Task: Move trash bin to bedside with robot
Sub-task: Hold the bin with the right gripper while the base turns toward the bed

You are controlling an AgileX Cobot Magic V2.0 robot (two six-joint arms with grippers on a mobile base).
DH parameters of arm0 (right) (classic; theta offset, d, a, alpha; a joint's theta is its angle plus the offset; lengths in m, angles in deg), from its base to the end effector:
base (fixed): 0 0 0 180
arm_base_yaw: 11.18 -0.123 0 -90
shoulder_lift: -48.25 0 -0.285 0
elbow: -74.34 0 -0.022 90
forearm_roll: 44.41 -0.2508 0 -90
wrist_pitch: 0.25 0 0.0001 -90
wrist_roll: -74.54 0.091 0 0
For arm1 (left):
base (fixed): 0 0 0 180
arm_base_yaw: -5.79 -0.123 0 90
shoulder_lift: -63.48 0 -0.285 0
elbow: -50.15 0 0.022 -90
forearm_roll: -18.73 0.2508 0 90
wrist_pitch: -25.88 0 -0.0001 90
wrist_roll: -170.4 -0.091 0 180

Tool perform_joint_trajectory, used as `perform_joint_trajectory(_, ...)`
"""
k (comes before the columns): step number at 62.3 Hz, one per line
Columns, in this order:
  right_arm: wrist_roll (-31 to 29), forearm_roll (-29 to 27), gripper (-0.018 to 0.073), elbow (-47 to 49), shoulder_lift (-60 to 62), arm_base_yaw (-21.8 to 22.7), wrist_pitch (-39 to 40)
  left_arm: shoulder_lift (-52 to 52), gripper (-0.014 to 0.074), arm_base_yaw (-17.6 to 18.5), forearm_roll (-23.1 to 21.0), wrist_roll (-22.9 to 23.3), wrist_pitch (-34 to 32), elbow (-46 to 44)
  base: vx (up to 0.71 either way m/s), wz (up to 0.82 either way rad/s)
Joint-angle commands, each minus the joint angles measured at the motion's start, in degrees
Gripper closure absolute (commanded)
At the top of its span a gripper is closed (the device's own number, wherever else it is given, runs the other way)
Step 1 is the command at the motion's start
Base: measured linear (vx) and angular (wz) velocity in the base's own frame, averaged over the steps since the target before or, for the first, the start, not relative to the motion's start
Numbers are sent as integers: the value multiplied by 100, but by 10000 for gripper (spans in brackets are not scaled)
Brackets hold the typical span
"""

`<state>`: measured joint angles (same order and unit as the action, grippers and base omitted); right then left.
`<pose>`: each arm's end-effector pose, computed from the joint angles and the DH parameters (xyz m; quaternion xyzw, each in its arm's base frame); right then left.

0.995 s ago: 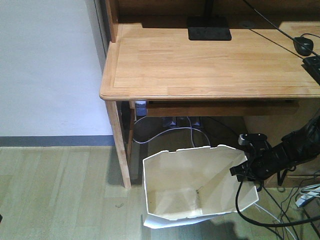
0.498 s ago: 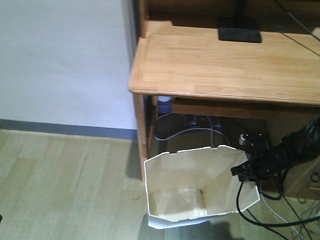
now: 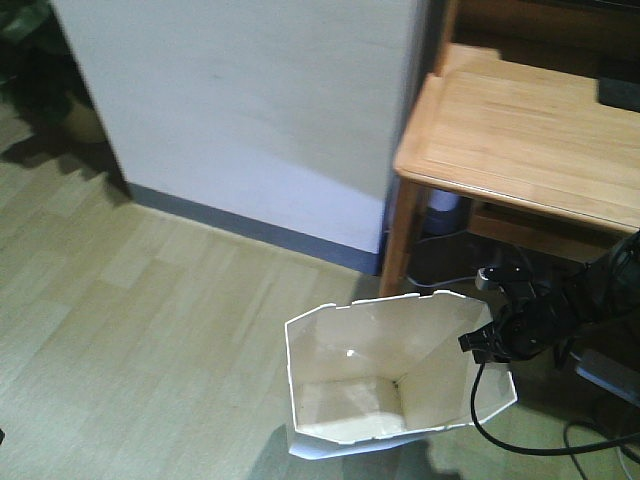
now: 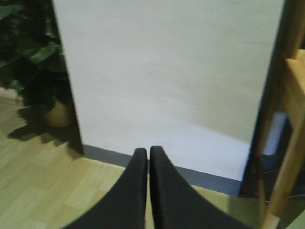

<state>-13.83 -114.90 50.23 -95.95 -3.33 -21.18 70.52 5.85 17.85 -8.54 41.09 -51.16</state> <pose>0.3114 -0.0119 -0.0368 -0.1034 0.9791 0.1572 0.0767 0.0549 -0.0004 0.1812 -0.0112 0.7712 -0.0125 0.6364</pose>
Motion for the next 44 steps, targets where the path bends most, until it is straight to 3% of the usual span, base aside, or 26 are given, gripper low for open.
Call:
perform_joint_trajectory(1,20,-219,566,86,429,8,-1018,-82,603,11,-18,25,-398,107,-6,56)
perform_joint_trajectory(44,20,-219,566,86,429,8,-1018,-82,603,11,-18,25,-398,107,1,48)
